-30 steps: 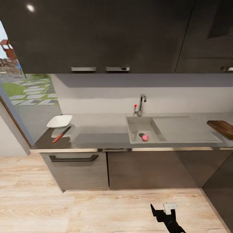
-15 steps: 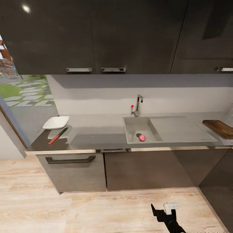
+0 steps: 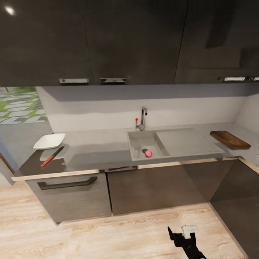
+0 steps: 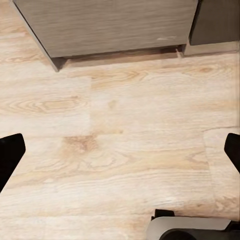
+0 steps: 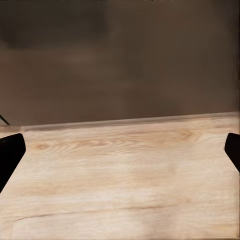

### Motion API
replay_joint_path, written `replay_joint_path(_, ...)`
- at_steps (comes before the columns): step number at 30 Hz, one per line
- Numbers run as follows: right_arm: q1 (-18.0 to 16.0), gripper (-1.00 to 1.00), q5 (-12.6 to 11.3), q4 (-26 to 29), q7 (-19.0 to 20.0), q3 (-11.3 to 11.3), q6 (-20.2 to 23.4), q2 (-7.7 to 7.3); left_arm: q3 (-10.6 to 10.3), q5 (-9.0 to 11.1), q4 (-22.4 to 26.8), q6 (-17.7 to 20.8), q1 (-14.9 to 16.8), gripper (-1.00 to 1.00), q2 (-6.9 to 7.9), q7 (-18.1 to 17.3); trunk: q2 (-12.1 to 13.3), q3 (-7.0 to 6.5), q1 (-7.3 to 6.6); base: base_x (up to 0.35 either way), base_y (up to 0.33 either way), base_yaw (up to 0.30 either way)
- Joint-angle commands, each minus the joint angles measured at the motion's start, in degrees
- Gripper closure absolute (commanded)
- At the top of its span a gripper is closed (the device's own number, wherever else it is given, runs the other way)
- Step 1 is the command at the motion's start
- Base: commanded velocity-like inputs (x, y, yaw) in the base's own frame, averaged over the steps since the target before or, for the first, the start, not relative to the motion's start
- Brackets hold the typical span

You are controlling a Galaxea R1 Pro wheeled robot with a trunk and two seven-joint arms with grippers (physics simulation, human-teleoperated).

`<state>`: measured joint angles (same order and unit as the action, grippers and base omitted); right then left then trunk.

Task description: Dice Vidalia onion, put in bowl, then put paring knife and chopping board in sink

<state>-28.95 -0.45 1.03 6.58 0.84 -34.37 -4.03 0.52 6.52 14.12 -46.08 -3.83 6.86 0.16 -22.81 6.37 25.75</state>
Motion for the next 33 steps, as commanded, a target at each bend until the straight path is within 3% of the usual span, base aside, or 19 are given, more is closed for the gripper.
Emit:
replay_joint_path(1,-0.06,-1.0,-0.07,-0.05,0.29,0.13,-0.18,-0.03,-0.04,0.16,0.12,-0.05,-0.03,-1.0,0.0,0.02,-0.11,0.03,0.04,0.0,0.0,-0.169)
replay_joint_path(33,-0.06,-1.0,-0.14,-0.06,0.27,0.2,0.32,-0.02,-0.09,0.07,0.12,-0.07,-0.03,-1.0,-0.7,-0.04,-0.11,-0.3,0.04,0.0,0.0,-0.024)
